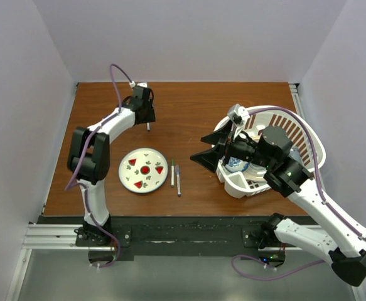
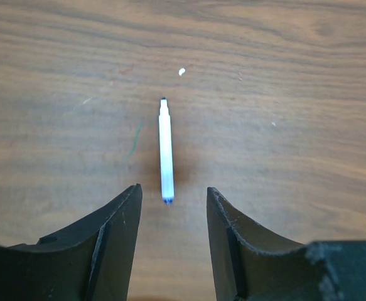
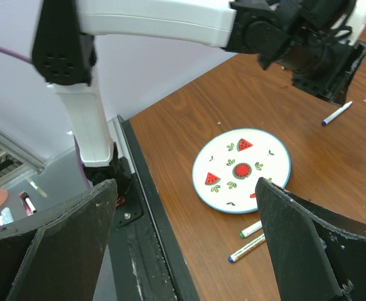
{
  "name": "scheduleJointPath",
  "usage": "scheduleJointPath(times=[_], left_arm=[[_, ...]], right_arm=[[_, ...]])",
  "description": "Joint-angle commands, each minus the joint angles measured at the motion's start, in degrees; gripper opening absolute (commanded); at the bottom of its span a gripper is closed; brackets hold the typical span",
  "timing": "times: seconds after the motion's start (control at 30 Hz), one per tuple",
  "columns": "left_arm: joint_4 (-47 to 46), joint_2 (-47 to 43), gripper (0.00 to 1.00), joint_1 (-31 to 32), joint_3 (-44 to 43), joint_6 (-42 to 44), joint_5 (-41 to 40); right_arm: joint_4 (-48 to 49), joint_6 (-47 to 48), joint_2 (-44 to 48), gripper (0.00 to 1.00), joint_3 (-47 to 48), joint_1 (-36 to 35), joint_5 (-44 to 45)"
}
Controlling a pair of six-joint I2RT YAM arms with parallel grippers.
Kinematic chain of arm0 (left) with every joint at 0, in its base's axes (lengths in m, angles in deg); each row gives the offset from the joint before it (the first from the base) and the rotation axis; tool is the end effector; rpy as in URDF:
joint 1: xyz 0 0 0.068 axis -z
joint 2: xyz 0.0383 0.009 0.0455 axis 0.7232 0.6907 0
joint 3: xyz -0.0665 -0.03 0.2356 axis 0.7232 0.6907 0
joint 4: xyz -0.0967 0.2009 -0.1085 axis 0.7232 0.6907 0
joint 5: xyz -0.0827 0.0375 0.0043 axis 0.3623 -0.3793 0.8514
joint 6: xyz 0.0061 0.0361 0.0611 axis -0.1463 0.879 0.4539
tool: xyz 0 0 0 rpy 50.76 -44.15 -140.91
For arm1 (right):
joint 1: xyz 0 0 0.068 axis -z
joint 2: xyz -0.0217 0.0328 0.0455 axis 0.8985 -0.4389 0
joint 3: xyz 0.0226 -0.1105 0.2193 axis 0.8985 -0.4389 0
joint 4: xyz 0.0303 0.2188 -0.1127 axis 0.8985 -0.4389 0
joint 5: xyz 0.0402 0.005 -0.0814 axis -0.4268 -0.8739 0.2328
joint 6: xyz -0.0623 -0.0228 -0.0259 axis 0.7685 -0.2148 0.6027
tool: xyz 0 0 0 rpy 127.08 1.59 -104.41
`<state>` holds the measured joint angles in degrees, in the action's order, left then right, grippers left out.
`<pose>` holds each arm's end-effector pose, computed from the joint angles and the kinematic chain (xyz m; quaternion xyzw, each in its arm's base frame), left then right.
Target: Insert the pens into the pen caps
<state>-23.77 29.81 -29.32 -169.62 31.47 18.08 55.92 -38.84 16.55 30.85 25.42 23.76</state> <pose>0.4203 -0.1157 0.1784 -0.0963 0.9244 -0.0341 0.3675 0.1570 0.1602 0.3762 -0.2797 0.6503 0.4837 0.5147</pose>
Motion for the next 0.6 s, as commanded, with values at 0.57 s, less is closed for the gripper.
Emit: scheduleJointPath(times=[0.57], left_arm=[[5.02, 17.12, 0.33, -2.32, -16.13, 5.90, -1.09]], right_arm=[[-0.91, 5.02, 5.65, 0.95, -1.17, 0.05, 2.37]])
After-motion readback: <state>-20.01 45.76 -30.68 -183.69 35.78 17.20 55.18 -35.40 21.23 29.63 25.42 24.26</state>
